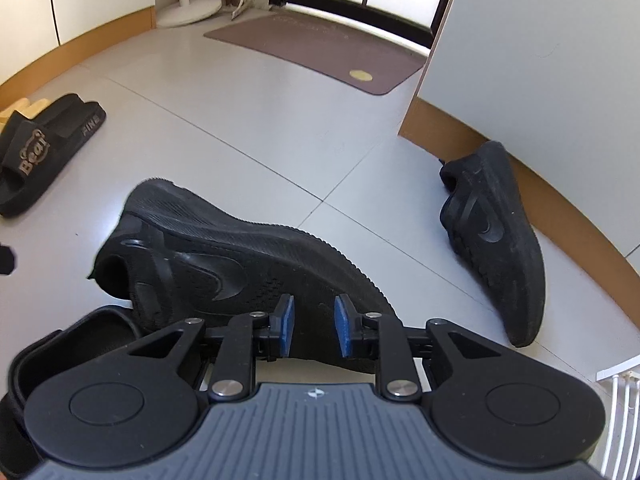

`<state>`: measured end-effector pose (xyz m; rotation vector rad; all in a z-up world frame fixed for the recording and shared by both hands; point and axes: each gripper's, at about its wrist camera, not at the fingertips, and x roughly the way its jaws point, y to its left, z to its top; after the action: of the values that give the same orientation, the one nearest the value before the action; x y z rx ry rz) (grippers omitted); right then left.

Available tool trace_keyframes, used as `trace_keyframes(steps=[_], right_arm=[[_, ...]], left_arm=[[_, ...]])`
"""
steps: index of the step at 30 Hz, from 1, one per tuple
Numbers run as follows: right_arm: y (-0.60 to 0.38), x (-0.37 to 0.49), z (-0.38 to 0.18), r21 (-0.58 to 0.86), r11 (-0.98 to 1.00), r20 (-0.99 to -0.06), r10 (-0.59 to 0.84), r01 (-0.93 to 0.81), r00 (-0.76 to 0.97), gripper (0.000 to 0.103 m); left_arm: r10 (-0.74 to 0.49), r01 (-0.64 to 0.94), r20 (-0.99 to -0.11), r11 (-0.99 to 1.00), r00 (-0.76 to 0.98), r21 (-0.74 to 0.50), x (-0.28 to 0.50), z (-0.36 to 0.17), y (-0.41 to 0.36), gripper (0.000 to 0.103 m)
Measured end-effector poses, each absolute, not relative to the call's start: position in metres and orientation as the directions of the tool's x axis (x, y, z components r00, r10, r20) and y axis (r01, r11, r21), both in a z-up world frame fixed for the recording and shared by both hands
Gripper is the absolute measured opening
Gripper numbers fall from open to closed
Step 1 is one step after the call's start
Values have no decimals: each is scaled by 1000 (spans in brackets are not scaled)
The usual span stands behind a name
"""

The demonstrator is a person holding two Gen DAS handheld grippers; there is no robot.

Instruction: Organize scattered shoes

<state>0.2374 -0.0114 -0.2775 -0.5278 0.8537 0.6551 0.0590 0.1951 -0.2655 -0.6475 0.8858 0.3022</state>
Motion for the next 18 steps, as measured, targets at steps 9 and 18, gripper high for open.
trace_keyframes(steps=[9, 18], right_arm=[[10, 256, -288, -193, 650, -812, 315, -735, 491, 25], [22, 277, -289, -198, 667, -810, 300, -718, 503, 25]], left_arm=[[-10, -502, -809, 780, 588, -375, 62, -269, 191, 66], [16, -497, -819, 801, 574, -333, 63, -268, 192, 66]])
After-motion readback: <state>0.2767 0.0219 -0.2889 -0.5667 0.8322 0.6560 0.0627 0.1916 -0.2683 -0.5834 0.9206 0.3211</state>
